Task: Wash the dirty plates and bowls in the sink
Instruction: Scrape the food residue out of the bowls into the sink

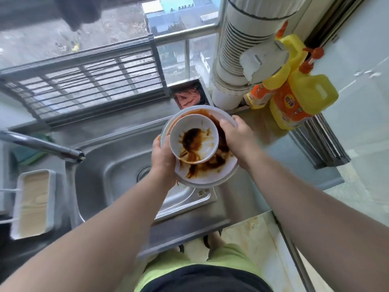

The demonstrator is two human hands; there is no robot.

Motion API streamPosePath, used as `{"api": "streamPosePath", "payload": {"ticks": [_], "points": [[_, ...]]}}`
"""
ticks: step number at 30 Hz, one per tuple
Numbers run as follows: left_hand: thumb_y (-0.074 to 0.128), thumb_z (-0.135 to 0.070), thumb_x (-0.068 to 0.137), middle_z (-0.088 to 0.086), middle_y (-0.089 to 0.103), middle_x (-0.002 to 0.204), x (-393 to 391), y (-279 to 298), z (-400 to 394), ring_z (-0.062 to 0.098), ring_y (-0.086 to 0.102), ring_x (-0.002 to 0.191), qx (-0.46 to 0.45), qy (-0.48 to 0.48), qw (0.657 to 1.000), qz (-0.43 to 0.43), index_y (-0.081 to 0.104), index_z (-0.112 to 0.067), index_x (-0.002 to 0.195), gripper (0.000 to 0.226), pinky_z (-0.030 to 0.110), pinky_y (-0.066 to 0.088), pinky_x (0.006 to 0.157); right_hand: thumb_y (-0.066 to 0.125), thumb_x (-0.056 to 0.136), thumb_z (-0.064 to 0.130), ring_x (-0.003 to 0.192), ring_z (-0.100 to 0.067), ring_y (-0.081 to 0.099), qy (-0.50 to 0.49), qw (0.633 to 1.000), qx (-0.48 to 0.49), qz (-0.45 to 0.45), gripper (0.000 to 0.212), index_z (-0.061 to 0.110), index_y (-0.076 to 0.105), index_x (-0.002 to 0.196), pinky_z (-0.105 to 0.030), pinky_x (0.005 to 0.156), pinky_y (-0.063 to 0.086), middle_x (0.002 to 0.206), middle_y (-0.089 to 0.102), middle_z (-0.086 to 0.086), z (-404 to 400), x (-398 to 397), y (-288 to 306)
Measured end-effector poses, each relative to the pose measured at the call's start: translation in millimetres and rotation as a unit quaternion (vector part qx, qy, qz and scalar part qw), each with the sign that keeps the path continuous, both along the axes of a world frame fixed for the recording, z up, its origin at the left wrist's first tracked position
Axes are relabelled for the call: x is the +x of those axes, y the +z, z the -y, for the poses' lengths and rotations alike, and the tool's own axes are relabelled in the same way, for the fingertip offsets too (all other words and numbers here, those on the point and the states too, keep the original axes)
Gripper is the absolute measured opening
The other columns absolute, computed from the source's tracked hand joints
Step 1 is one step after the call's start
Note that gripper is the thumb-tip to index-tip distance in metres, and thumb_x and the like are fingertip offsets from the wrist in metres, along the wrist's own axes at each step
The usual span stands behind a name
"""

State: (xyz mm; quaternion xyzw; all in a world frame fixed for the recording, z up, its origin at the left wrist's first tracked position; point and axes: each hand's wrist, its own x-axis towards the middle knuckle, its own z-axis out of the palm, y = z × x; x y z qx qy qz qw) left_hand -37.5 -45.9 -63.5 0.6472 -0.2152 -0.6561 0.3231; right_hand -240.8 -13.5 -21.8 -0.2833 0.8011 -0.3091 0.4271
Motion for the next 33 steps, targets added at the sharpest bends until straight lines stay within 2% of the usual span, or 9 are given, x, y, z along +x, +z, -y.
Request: {"api": "streamPosePath", "payload": {"ticks": [5, 8, 10, 13, 16, 20, 23, 27, 33], "points": [[0.077, -0.041, 0.091, 0.005, 0.075, 0.116, 106.7, -14.4, 8.7, 0.028, 0.073, 0.106, -0.001, 0.036, 0.999, 0.024, 0.061, -0.035, 0.132, 0.045, 0.049, 0.062, 0.088, 0.044, 0.079, 0.075, 0.117, -0.032, 0.060, 0.026, 0.999, 0.019, 0.034, 0.069, 0.038, 0.056, 0.135, -0.055, 0.106, 0.051, 0.131, 0.063, -0.006, 15.6, 104.5, -23.4], [0.074, -0.035, 0.093, 0.004, 0.075, 0.117, 161.9, -43.5, 9.9, 0.030, 0.071, 0.110, 0.010, 0.053, 0.997, 0.048, 0.064, -0.035, 0.125, 0.033, 0.051, 0.060, 0.093, 0.047, 0.095, 0.066, 0.133, -0.033, 0.052, 0.053, 0.996, 0.052, 0.040, 0.064, 0.035, 0.046, 0.151, -0.045, 0.115, 0.041, 0.149, 0.054, -0.007, 25.8, 153.7, -55.8], [0.073, -0.034, 0.094, 0.005, 0.074, 0.117, 189.1, -65.1, 9.7, 0.031, 0.070, 0.112, 0.018, 0.054, 0.996, 0.069, 0.063, -0.033, 0.129, 0.036, 0.051, 0.059, 0.093, 0.048, 0.100, 0.060, 0.137, -0.031, 0.049, 0.072, 0.994, 0.072, 0.041, 0.063, 0.033, 0.040, 0.157, -0.040, 0.107, 0.039, 0.153, 0.051, -0.005, 32.0, 177.6, -78.8], [0.079, -0.049, 0.087, 0.003, 0.074, 0.116, 213.8, -95.2, 9.8, 0.029, 0.070, 0.111, 0.043, 0.049, 0.994, 0.092, 0.062, -0.041, 0.128, 0.045, 0.049, 0.060, 0.089, 0.052, 0.096, 0.063, 0.129, -0.029, 0.054, 0.083, 0.990, 0.103, 0.054, 0.063, 0.038, 0.043, 0.153, -0.042, 0.105, 0.045, 0.147, 0.056, -0.002, 40.2, 204.5, -115.4], [0.082, -0.053, 0.084, 0.008, 0.072, 0.118, 225.6, -122.8, 14.8, 0.029, 0.071, 0.105, 0.083, 0.045, 0.993, 0.077, 0.056, -0.036, 0.134, 0.059, 0.045, 0.060, 0.079, 0.057, 0.090, 0.069, 0.132, -0.031, 0.054, 0.094, 0.983, 0.142, 0.073, 0.078, 0.038, 0.037, 0.158, -0.047, 0.111, 0.046, 0.150, 0.054, -0.001, 48.9, 220.0, -148.8], [0.084, -0.059, 0.078, 0.006, 0.068, 0.123, 238.2, -153.9, 20.0, 0.033, 0.066, 0.113, 0.123, 0.030, 0.990, 0.061, 0.042, -0.035, 0.144, 0.082, 0.059, 0.054, 0.100, 0.061, 0.085, 0.077, 0.115, -0.028, 0.062, 0.120, 0.974, 0.171, 0.092, 0.079, 0.038, 0.042, 0.150, -0.050, 0.103, 0.054, 0.135, 0.062, -0.001, 57.7, 232.4, -179.0], [0.084, -0.063, 0.075, 0.004, 0.064, 0.125, 244.2, -166.8, 18.6, 0.031, 0.063, 0.114, 0.136, 0.020, 0.987, 0.076, 0.033, -0.041, 0.150, 0.094, 0.060, 0.052, 0.103, 0.062, 0.075, 0.085, 0.114, -0.029, 0.064, 0.134, 0.970, 0.179, 0.092, 0.089, 0.040, 0.041, 0.149, -0.051, 0.100, 0.056, 0.132, 0.064, 0.000, 58.1, 238.4, -199.0], [0.084, -0.067, 0.075, 0.004, 0.063, 0.126, 243.6, -173.6, 12.1, 0.031, 0.062, 0.115, 0.141, 0.012, 0.987, 0.078, 0.025, -0.042, 0.156, 0.103, 0.058, 0.053, 0.102, 0.066, 0.083, 0.073, 0.103, -0.026, 0.062, 0.142, 0.969, 0.180, 0.088, 0.069, 0.038, 0.045, 0.140, -0.042, 0.090, 0.055, 0.122, 0.066, 0.001, 57.2, 240.5, -208.9], [0.070, -0.081, 0.079, 0.002, 0.061, 0.133, 248.1, -163.1, 10.3, 0.031, 0.060, 0.120, 0.169, -0.041, 0.979, 0.102, 0.023, -0.044, 0.157, 0.099, 0.057, 0.052, 0.106, 0.059, 0.096, 0.065, 0.111, -0.027, 0.059, 0.168, 0.963, 0.184, 0.105, 0.078, 0.037, 0.024, 0.160, -0.044, 0.096, 0.054, 0.134, 0.057, 0.000, 57.0, 236.0, -200.5]]}}
